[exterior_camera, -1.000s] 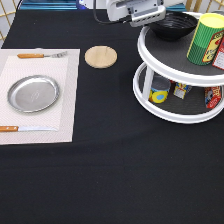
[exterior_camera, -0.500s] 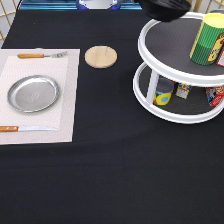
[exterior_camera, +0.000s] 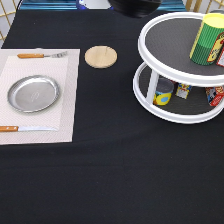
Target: Pick up the bowl from the lazy Susan and put bowl on the plate
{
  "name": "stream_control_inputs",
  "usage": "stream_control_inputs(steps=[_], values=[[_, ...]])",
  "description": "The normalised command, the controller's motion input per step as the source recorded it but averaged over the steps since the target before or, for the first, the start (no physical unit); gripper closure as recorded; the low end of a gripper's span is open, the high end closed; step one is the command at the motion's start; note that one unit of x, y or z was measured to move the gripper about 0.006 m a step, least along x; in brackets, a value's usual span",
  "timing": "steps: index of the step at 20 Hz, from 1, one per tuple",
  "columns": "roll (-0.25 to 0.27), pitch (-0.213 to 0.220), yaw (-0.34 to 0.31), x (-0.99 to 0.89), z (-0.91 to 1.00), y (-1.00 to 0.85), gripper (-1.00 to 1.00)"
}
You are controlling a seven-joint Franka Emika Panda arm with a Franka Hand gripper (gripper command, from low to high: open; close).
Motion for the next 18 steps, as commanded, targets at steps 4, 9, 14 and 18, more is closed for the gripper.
stream_control_inputs(steps=[4,9,14,18], values=[[0.015,-0.157,-0.106,0.18,0.0,-0.72,1.0],[0.012,-0.136,-0.096,0.17,0.0,-0.75,1.0],[0.004,-0.085,-0.111,0.08,-0.08,-0.73,1.0],[0.0,-0.018,-0.125,0.0,-0.42,-0.72,1.0]])
